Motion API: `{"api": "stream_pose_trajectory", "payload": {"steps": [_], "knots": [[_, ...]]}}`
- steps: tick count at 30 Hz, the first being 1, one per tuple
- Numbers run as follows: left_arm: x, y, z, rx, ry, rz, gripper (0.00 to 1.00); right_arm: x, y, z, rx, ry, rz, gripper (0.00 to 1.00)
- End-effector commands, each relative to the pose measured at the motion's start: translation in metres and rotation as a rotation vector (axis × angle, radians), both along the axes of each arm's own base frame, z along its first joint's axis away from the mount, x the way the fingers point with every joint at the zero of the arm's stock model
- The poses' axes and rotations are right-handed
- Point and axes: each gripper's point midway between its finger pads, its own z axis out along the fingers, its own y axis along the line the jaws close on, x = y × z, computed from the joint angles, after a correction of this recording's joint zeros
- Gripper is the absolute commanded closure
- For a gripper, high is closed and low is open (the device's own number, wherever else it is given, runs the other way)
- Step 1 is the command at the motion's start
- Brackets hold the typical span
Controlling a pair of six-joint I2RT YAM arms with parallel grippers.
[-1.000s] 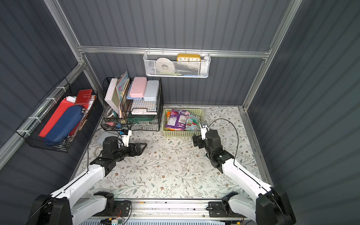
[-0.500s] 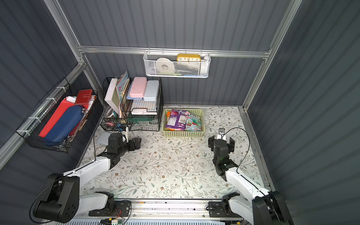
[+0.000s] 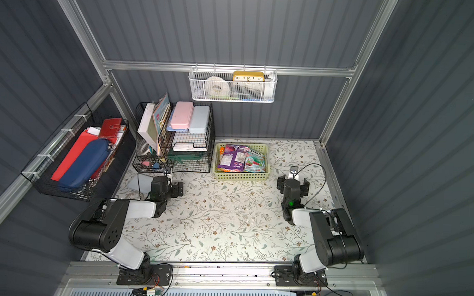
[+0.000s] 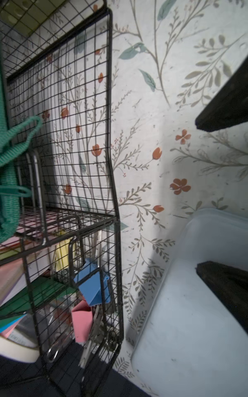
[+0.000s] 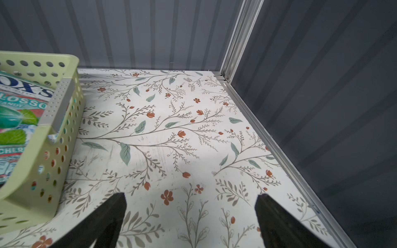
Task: Put the candies in the basket
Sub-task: Reset both arms
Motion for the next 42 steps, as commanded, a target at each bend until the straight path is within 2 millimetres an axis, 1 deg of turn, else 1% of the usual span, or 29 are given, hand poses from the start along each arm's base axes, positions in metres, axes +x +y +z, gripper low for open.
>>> {"api": "stream_pose_trajectory", "payload": {"steps": [1, 2, 4, 5, 6, 7, 8, 10, 13, 17, 42], "knots": [[0.008, 0.007, 0.014, 0.01, -0.086, 0.001, 0.01, 0.002, 0.0, 0.019, 0.068, -0.088, 0.04, 0.01], [0.007, 0.008, 0.014, -0.006, -0.094, -0.004, 0.01, 0.001, -0.001, 0.018, 0.091, -0.097, 0.054, 0.01], [0.003, 0.012, 0.015, -0.04, -0.119, -0.002, 0.01, 0.0, -0.01, 0.007, 0.122, -0.114, 0.034, 0.01], [0.001, 0.014, 0.013, -0.055, -0.132, -0.002, 0.0, 0.002, -0.009, 0.009, 0.104, -0.151, 0.043, 0.01], [0.001, 0.017, 0.01, -0.066, -0.137, 0.007, 0.0, 0.004, -0.005, 0.012, 0.095, -0.18, 0.078, 0.01], [0.003, 0.018, 0.005, -0.071, -0.128, 0.007, 0.01, 0.004, -0.004, 0.011, 0.11, -0.16, 0.076, 0.01], [0.005, 0.016, 0.006, -0.077, -0.128, -0.01, 0.01, 0.004, -0.006, 0.008, 0.118, -0.12, 0.063, 0.01], [0.006, 0.019, 0.002, -0.095, -0.099, 0.0, 0.01, 0.005, -0.004, 0.003, 0.133, -0.07, 0.08, 0.01], [0.008, 0.033, 0.001, -0.097, -0.091, 0.084, 0.01, 0.007, -0.004, 0.006, 0.128, -0.117, 0.092, 0.01], [0.009, 0.04, 0.001, -0.112, -0.089, 0.109, 0.01, 0.008, -0.004, 0.007, 0.126, -0.124, 0.095, 0.01], [0.007, 0.041, 0.0, -0.111, -0.088, 0.111, 0.01, 0.007, -0.003, 0.007, 0.128, -0.12, 0.096, 0.01]]}}
